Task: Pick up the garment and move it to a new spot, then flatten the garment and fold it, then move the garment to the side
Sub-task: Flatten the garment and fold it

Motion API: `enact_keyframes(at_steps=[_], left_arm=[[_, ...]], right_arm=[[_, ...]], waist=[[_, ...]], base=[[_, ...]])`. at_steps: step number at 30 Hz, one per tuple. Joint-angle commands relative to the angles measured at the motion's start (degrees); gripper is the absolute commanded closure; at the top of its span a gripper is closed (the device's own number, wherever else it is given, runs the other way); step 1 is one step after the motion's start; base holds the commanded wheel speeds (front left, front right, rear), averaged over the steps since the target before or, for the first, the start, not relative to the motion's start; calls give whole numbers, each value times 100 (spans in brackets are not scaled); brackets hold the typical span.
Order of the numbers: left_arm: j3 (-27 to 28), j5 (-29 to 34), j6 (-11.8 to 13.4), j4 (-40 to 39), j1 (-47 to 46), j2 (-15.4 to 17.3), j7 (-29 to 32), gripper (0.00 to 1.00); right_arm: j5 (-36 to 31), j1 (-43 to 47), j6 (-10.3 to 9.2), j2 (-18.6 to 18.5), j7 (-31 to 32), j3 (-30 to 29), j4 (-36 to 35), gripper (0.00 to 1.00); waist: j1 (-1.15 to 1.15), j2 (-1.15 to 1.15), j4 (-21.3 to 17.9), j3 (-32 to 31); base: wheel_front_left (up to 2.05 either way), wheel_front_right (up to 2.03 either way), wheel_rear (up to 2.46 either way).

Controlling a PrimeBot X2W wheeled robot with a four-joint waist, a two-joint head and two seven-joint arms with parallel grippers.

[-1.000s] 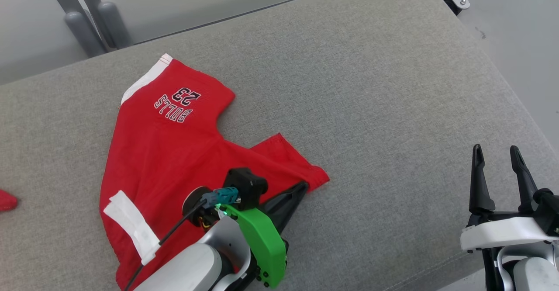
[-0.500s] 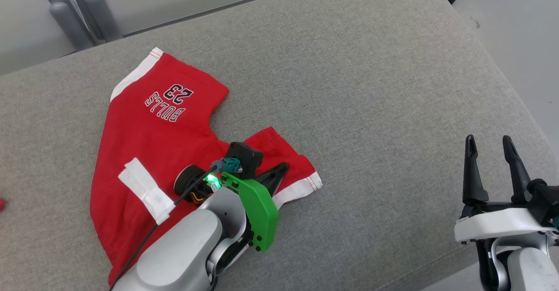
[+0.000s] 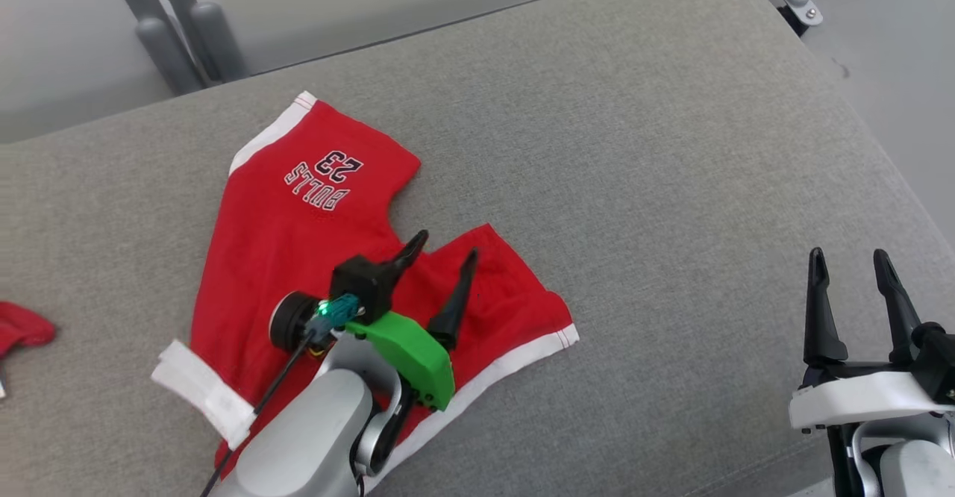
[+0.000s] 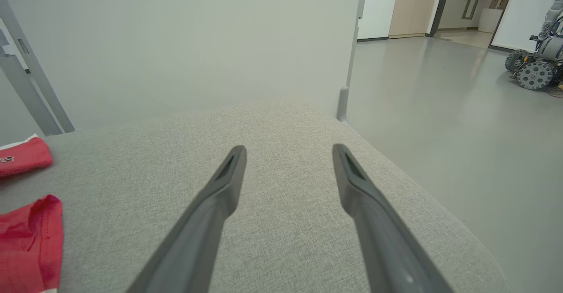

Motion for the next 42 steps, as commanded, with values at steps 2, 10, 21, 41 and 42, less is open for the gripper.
enact_keyframes(at_steps=[2,10,21,41,42], left_arm=[[188,63,219,-154,280,96,-278,0],[1519,600,879,-1407,1698,384,-464,0],[3137,1756,88,-2076,3344,-12,-457,0],[4635,2666,-934,-1854,3773,-655,-458,0],[4655,2676,-947,-1844,3762,-665,-458,0]], right_arm=[[-93,92,0,-92,-18,-16,-95,0],[-217,381,0,-342,-18,-103,-276,0],[-288,877,0,-431,-18,-168,-177,0],[-277,865,0,-112,-18,34,106,0],[-278,854,0,-111,-18,35,108,0]], waist=[[0,0,332,-295],[0,0,1016,-784],[0,0,1840,-1105],[0,0,1612,-1146],[0,0,1590,-1145]], base=[[0,0,0],[0,0,0],[0,0,0],[0,0,0],[0,0,0]])
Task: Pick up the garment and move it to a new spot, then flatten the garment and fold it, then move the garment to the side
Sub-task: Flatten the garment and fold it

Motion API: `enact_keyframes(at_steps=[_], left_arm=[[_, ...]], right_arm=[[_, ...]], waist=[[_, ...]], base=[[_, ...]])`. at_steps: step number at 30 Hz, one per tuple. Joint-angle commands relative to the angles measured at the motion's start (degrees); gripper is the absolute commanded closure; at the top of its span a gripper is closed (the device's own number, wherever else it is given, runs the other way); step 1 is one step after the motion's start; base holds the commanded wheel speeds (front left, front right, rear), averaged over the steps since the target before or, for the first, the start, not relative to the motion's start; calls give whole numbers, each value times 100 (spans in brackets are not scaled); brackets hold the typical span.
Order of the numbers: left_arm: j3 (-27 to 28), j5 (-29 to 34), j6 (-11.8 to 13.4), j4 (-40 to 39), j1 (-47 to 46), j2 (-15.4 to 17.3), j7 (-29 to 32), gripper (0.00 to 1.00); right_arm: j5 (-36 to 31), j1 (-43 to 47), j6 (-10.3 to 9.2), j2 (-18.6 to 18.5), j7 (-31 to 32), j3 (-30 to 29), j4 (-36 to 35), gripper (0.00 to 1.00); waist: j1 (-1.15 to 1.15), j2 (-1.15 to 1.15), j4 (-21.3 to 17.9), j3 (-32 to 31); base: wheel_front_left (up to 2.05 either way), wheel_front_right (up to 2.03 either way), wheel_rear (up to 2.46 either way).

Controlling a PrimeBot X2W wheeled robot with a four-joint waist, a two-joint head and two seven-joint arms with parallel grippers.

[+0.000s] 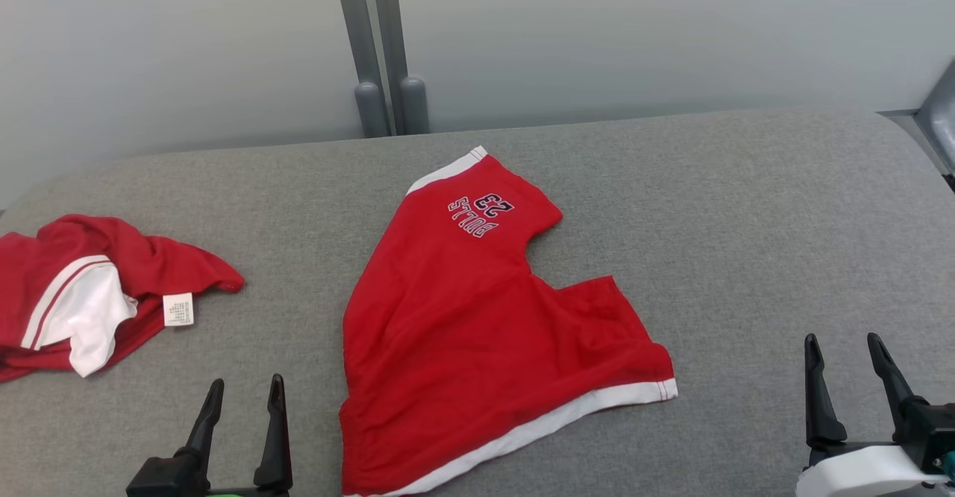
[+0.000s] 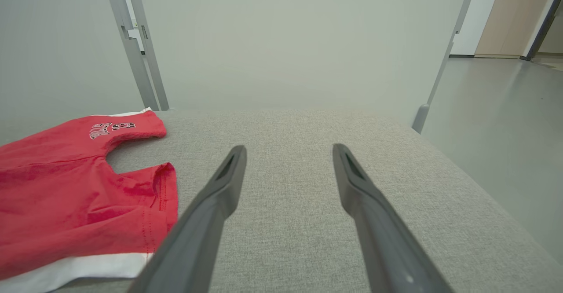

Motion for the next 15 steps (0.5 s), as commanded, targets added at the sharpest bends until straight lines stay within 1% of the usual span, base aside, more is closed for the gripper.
enact_keyframes(at_steps=[1,13,15], left_arm=[[30,29,-36,12,9,-3,-2,0],[99,111,-78,88,-94,-37,-2,0],[91,43,-81,103,-99,-38,-2,0]], right_arm=[[3,-65,0,2,-18,-1,9,0],[7,-115,0,18,-18,32,30,0],[18,-109,0,15,-18,56,23,0]], waist=[[0,0,-47,5],[0,0,-140,35],[0,0,-140,37]], base=[[0,0,0],[0,0,0],[0,0,0]])
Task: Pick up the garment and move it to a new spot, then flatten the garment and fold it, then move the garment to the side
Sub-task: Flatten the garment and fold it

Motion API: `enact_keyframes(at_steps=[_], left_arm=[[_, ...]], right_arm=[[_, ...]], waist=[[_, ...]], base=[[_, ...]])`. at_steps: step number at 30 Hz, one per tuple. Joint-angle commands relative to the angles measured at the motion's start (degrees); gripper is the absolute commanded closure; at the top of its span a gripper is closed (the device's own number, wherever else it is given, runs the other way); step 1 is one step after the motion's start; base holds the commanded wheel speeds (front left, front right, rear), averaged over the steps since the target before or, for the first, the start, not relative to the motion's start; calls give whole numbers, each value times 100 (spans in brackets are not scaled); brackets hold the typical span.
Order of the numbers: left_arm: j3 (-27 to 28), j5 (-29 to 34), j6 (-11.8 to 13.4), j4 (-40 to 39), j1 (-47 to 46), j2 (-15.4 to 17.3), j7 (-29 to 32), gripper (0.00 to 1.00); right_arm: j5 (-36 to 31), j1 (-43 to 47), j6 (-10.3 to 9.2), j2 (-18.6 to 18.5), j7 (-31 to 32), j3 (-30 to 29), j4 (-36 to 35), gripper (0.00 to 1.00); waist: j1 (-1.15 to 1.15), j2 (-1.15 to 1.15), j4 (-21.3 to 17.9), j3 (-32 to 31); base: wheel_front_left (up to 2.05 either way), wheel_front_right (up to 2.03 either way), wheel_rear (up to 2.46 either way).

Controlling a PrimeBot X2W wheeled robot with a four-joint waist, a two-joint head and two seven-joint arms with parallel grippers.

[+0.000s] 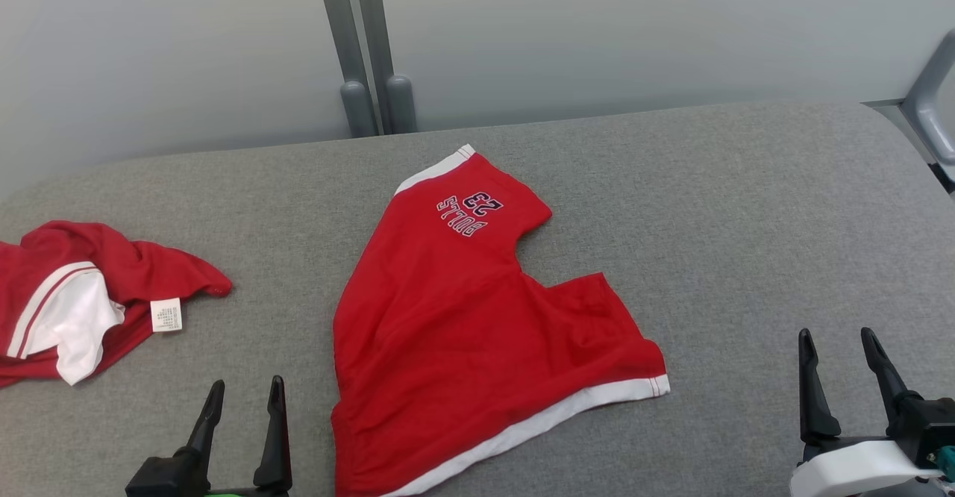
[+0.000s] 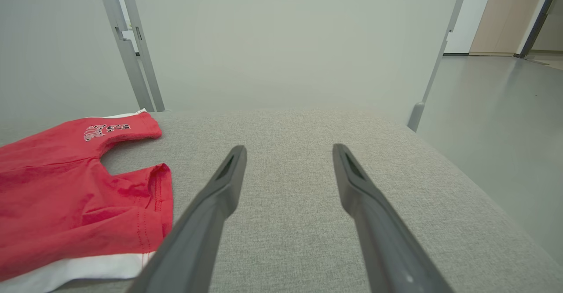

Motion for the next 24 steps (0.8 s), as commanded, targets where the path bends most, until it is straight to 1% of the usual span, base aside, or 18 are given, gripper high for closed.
enact_keyframes(at_steps=[1,5,7,9,11,13,16,19,22,24], left_arm=[[13,-110,-16,17,-82,-4,-2,0],[-46,-234,-20,184,-12,-5,-1,0],[-99,-285,-20,335,71,2,-2,0],[-192,-383,-22,402,125,48,201,0],[-341,-347,-22,353,149,184,641,0],[-602,-410,-23,244,188,284,1154,0],[-825,-608,-22,-25,199,374,1822,0],[-883,-654,47,-231,262,406,2295,0],[-969,-742,124,-487,389,371,2744,0],[-1023,-785,126,-698,480,387,3003,0]], right_arm=[[25,-35,0,-10,-18,19,-2,0],[59,-121,0,-103,-18,170,-70,0],[137,-140,0,-171,-18,411,-28,0],[296,-146,0,-327,-18,877,230,0],[433,-311,-3,-603,-18,1330,554,0],[602,-491,-1,-774,34,1749,940,0],[802,-783,-1,-1006,236,2155,1422,0],[989,-1071,-1,-1123,350,2509,1690,0],[1210,-1266,-1,-1202,430,2856,1873,0],[1309,-1377,-1,-1255,472,3027,1969,0]], waist=[[0,0,4,1],[0,0,1,-3],[0,0,-18,2],[0,0,-28,22],[0,0,-15,93],[0,0,15,170],[0,0,89,295],[0,0,129,386],[0,0,169,466],[0,0,205,518]], base=[[0,0,0],[0,0,0],[0,0,0],[0,0,0],[0,0,0],[0,0,0],[0,0,0],[0,0,0],[0,0,0],[0,0,0]])
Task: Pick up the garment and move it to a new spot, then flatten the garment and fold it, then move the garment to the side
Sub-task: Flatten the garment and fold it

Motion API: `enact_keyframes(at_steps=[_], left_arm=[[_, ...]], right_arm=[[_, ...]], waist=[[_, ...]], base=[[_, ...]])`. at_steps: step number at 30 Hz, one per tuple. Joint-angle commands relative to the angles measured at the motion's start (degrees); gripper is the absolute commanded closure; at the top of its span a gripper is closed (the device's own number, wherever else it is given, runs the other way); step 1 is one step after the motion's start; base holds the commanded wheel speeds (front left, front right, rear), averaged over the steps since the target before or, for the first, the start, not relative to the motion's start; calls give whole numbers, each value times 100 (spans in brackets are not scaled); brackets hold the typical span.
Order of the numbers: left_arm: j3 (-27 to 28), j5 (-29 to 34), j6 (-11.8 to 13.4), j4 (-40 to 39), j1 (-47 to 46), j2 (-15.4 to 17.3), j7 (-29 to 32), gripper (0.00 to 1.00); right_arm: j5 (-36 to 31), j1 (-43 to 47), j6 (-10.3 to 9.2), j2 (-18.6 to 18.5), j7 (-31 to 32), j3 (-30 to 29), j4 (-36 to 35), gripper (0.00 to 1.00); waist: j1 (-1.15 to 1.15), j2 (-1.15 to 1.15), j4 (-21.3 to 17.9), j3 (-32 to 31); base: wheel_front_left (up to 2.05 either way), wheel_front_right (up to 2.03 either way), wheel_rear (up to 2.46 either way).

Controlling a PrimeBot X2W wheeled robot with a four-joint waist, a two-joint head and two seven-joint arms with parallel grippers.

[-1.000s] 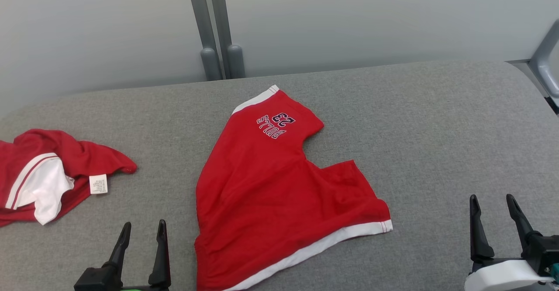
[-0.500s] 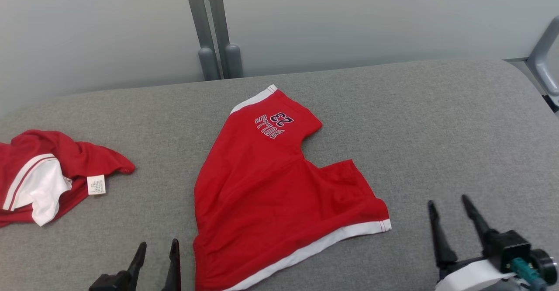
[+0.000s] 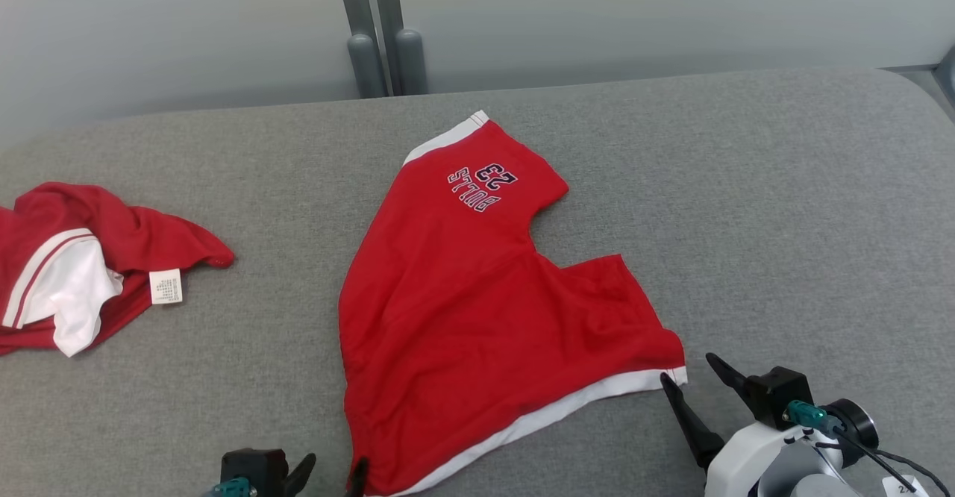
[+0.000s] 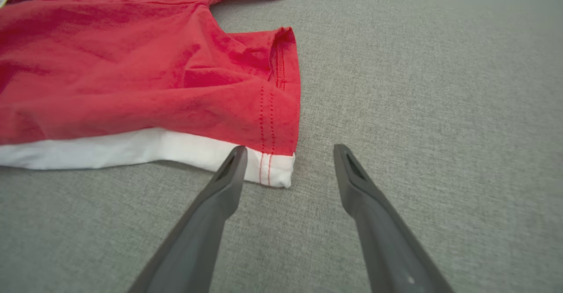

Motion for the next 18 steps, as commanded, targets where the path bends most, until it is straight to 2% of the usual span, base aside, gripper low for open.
enact_keyframes(at_steps=[1,13,18], left_arm=[[-39,-74,-3,-138,94,38,132,0],[-349,-233,-47,-1030,343,237,826,0],[-455,-502,-86,-1207,470,387,1028,0]], right_arm=[[76,-112,-2,-58,13,70,57,0],[429,-389,-2,-205,34,407,407,0],[477,-408,-2,-210,10,459,485,0]], waist=[[0,0,73,84],[0,0,231,280],[0,0,275,290]], base=[[0,0,0],[0,0,0],[0,0,0]])
